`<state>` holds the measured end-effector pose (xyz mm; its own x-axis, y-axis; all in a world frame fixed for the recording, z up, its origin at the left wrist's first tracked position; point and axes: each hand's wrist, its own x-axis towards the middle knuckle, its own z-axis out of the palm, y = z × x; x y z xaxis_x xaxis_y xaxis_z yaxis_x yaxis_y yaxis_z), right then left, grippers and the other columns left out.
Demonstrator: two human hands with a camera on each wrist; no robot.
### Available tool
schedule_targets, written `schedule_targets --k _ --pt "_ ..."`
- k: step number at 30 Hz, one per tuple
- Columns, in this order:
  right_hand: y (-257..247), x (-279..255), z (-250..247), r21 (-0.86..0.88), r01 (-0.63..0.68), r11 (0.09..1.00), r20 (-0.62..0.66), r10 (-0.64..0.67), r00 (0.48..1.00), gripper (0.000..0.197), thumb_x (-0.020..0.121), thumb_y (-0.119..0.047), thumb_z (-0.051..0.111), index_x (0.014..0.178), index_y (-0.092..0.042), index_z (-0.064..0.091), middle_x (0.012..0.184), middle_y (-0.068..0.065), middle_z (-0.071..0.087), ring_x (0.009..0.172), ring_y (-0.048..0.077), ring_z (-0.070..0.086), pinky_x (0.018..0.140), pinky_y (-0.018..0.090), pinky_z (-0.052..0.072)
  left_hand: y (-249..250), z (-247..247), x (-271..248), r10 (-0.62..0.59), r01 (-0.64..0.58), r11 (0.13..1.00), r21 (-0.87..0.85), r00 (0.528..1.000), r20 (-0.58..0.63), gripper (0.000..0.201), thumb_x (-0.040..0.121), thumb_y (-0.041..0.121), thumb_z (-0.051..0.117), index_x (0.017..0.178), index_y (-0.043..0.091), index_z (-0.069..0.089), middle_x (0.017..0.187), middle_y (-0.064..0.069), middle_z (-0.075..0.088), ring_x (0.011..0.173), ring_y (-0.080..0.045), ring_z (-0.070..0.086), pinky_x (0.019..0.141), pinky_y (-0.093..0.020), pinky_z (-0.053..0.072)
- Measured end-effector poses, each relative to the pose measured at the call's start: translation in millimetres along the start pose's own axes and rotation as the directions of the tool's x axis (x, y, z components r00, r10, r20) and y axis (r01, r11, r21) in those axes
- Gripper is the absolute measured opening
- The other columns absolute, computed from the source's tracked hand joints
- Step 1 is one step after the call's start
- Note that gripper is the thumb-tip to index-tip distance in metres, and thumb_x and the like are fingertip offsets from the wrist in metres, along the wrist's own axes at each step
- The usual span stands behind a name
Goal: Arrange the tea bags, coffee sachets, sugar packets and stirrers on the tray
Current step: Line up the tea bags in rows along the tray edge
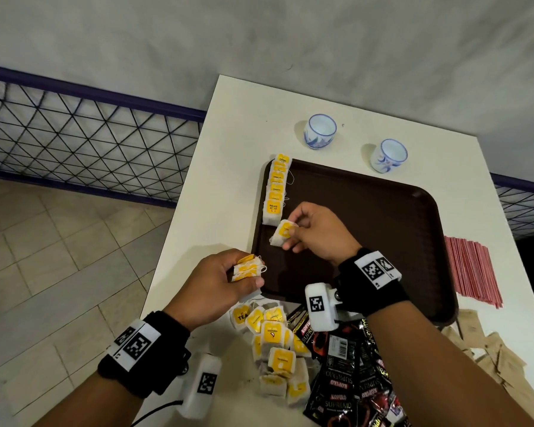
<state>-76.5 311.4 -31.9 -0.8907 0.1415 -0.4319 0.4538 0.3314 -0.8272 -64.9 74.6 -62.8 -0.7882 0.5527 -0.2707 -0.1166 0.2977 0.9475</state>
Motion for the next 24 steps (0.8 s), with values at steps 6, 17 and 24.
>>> schedule_targets --k 6,17,24 --pt "-10.2 18.7 7.4 0.087 -0.065 0.994 0.040 0.062 0.997 0.010 0.095 0.008 0.057 0.098 -0.001 0.053 0.080 0.027 0.068 0.056 0.018 0.070 0.050 0.023 0.054 -2.1 1.8 -0.5 0.002 -0.002 1.000 -0.019 1.000 -0.003 0.016 0.085 0.016 0.081 0.098 0.024 0.076 0.090 0.003 0.075 0.083 -0.008 0.071 0.076 -0.018 0.053" --pt "-3.5 38.0 15.2 -0.084 -0.063 0.994 -0.128 0.052 0.990 0.010 0.085 -0.002 0.072 0.086 -0.008 0.065 0.064 0.005 0.064 0.044 0.009 0.058 0.041 0.016 0.040 -5.5 4.5 2.0 -0.010 0.010 1.000 -0.007 1.000 0.005 0.020 0.084 0.017 0.082 0.102 0.022 0.076 0.094 0.002 0.076 0.087 -0.009 0.072 0.080 -0.023 0.055" --pt "-3.1 39.9 18.5 -0.005 -0.070 0.997 -0.142 0.069 0.987 0.010 0.087 0.002 0.069 0.087 -0.005 0.062 0.063 0.011 0.065 0.047 0.014 0.063 0.042 0.021 0.047 -4.8 4.7 2.3 -0.016 0.016 1.000 -0.006 1.000 0.005 0.020 0.084 0.018 0.082 0.102 0.022 0.075 0.094 0.001 0.076 0.087 -0.009 0.072 0.079 -0.023 0.056"
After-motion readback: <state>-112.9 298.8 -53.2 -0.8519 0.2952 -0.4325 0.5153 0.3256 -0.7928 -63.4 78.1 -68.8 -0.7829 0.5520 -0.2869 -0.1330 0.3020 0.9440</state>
